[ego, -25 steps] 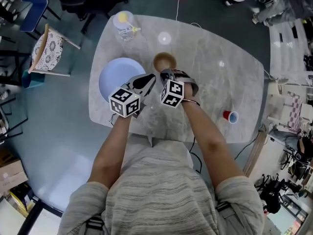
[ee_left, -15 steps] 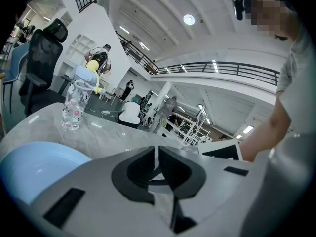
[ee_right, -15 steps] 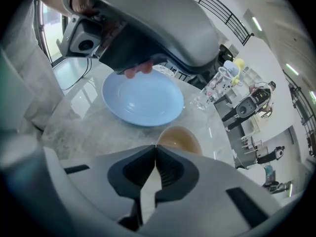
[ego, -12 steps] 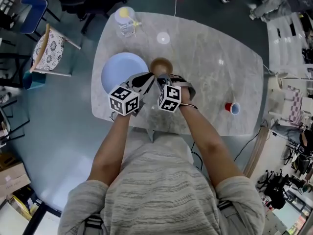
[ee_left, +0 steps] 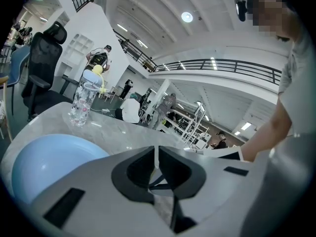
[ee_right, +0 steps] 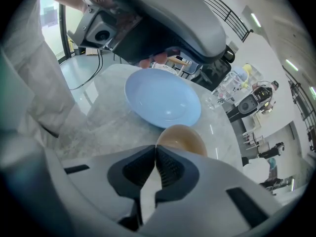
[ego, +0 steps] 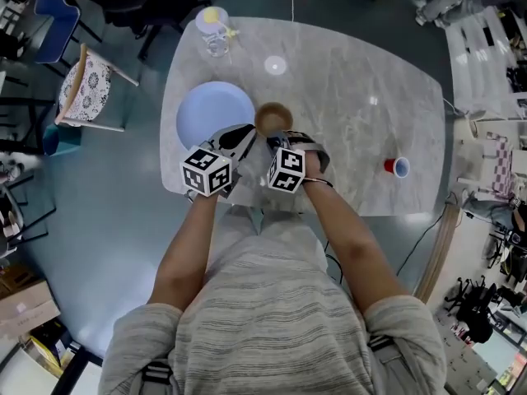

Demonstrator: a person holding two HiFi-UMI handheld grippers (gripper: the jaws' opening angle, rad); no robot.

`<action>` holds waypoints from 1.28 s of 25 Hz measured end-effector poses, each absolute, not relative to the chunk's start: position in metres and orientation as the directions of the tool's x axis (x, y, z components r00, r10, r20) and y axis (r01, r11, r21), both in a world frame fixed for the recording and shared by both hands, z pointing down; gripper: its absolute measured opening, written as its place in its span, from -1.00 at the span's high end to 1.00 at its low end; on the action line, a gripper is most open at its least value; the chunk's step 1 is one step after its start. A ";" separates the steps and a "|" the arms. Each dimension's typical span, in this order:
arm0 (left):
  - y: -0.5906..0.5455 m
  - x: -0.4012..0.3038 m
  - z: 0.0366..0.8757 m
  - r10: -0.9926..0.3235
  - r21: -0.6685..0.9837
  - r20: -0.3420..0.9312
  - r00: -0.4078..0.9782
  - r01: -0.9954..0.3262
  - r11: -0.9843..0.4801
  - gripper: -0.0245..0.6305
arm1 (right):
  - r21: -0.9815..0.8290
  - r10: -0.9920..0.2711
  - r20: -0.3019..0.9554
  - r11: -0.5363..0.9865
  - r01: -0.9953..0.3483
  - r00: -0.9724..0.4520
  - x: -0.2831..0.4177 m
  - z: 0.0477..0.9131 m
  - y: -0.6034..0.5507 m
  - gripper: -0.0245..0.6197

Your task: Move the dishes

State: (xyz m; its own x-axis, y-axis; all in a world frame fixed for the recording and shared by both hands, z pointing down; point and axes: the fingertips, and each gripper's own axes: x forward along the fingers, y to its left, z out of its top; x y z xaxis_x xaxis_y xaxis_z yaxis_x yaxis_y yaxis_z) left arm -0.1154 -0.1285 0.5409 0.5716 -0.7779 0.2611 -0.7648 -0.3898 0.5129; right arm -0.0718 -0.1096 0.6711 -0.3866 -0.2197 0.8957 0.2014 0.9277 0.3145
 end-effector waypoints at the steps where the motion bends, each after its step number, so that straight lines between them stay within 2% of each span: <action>1: -0.126 -0.115 0.541 -0.775 0.512 0.261 0.575 -0.764 -0.394 0.85 | 0.313 -0.220 0.896 0.929 0.198 -0.385 -0.071 0.672 -0.106 0.86; 18: -0.106 -0.105 0.531 -0.747 0.503 0.254 0.614 -0.744 -0.440 0.85 | 0.270 -0.197 0.891 0.954 0.129 -0.410 -0.067 0.672 -0.079 0.85; 20: -0.105 -0.104 0.530 -0.745 0.504 0.253 0.617 -0.741 -0.444 0.85 | 0.270 -0.202 0.888 0.956 0.114 -0.413 -0.067 0.671 -0.079 0.74; 21: -0.105 -0.103 0.529 -0.744 0.503 0.252 0.619 -0.740 -0.446 0.85 | 0.266 -0.202 0.886 0.959 0.101 -0.417 -0.066 0.670 -0.079 0.64; 22: -0.105 -0.102 0.529 -0.743 0.502 0.251 0.621 -0.739 -0.448 0.85 | 0.262 -0.203 0.883 0.961 0.085 -0.424 -0.066 0.669 -0.080 0.63; 32: -0.109 -0.082 0.525 -0.714 0.496 0.245 0.656 -0.718 -0.489 0.85 | 0.220 -0.268 0.799 0.963 -0.154 -0.538 -0.059 0.633 -0.095 0.63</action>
